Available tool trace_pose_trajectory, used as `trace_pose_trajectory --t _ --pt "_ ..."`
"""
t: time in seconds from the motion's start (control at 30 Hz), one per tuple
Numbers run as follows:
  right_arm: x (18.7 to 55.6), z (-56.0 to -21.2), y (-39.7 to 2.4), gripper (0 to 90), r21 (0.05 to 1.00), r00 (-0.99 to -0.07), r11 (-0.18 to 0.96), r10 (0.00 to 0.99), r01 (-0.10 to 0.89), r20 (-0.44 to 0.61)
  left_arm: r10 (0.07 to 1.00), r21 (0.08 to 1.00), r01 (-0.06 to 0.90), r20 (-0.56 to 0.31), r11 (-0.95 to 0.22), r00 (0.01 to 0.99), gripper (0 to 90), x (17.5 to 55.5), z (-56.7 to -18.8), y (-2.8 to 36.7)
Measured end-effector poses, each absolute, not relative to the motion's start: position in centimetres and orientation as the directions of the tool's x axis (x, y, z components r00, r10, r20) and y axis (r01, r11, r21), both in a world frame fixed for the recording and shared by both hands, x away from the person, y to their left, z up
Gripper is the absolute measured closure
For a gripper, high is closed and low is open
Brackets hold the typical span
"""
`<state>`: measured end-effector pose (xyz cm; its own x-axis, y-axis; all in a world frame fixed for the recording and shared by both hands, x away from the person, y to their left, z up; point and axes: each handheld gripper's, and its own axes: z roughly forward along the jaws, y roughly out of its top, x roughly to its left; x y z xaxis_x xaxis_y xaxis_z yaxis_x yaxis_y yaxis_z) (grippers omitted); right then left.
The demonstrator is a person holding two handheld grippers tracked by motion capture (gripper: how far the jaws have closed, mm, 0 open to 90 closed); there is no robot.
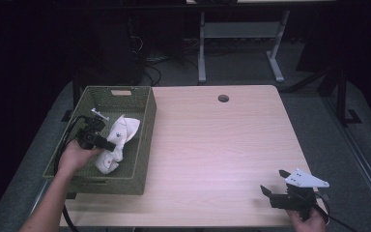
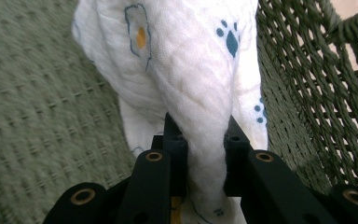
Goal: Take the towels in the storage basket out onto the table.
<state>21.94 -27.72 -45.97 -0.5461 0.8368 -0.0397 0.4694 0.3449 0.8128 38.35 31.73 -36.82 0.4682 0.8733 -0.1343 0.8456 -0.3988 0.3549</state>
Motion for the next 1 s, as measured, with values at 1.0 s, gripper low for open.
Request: trace_pose_trajectory --t 1.0 --pt "21.9 -45.6 -27.9 13.6 0.823 -0.539 0.331 0.841 0.461 -0.037 0.817 0.576 0.79 -0.342 -0.208 0.465 77.0 36.9 -30.7 34.1"
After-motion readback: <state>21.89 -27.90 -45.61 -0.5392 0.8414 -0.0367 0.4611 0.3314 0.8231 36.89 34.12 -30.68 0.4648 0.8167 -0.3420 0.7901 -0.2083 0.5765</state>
